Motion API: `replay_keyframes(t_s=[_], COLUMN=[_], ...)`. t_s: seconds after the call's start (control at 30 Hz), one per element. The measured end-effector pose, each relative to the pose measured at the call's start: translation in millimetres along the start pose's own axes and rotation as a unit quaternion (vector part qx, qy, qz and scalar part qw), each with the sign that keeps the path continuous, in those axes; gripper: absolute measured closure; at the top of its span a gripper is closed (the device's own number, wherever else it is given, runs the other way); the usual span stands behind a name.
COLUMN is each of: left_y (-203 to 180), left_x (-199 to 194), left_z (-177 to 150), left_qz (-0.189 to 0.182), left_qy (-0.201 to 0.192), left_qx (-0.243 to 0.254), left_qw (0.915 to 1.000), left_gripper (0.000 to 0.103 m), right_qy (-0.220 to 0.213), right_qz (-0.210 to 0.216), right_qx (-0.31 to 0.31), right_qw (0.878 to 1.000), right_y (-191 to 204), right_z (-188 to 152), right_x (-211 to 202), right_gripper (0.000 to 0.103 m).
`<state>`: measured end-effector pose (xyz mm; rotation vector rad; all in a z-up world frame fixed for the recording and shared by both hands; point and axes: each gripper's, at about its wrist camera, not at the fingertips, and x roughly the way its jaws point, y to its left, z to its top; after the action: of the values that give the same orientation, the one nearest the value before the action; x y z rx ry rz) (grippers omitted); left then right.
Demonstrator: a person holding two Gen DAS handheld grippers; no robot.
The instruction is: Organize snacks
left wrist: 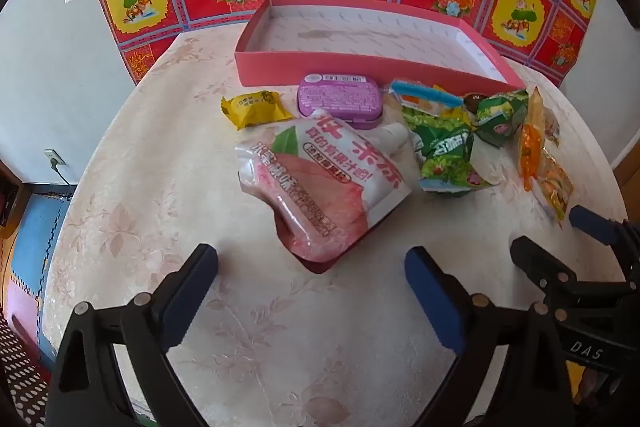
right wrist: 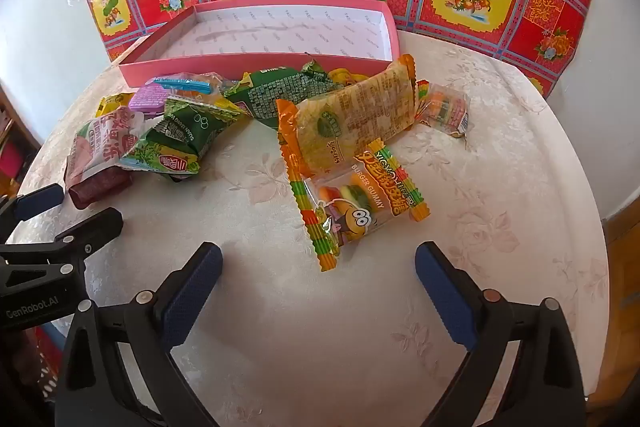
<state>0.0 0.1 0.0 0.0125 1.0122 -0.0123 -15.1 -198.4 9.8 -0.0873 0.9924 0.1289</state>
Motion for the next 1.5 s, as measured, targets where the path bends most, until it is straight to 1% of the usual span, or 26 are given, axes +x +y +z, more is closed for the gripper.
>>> replay_keyframes(t_s=[0.57, 1.5], left_y=[-0.2, -1.5], left_x=[0.4, 1.7], left_z=[0.1, 0.3], left_qz=[-0.002, -0.001], left_qy=[0.001, 0.001], left_qx=[0.0, 0.0], left_qw=[1.0, 1.0], left_gripper=[0.004, 0.004], right_qy=[0.0, 0.0], right_qz=[0.0, 0.0], right_qx=[0.0, 0.0], right_qw=[1.0, 1.0], right_y=[0.4, 0.1], right_z=[0.0, 0.2], right_x=[-0.1, -0.2], right_gripper=[0.005, 0.004])
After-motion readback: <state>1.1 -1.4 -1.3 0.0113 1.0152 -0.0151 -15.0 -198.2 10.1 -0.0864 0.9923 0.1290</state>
